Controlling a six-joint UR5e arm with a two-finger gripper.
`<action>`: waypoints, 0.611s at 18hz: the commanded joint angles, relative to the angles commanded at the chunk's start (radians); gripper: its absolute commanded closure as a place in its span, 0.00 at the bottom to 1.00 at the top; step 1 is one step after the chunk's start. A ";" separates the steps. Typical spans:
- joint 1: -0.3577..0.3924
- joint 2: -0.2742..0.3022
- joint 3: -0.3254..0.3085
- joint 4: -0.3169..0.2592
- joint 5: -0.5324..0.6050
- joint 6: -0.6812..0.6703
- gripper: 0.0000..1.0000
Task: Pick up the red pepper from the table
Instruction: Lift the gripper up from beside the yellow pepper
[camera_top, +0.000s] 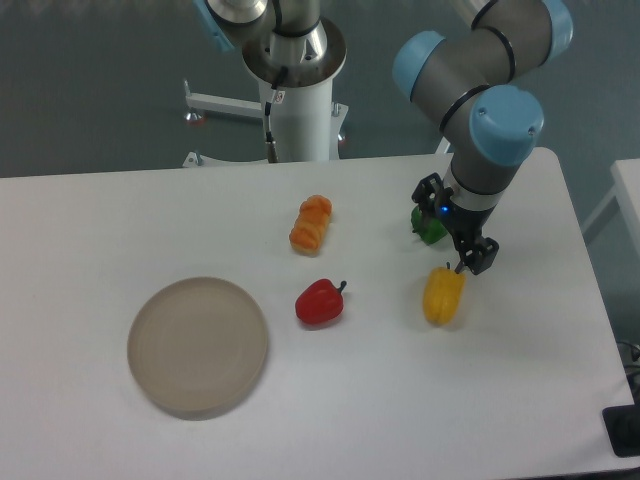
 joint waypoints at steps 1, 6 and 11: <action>0.000 0.000 0.001 0.002 0.002 0.000 0.00; -0.003 0.000 0.002 0.000 -0.002 0.003 0.00; -0.072 -0.012 0.000 0.003 -0.015 -0.115 0.00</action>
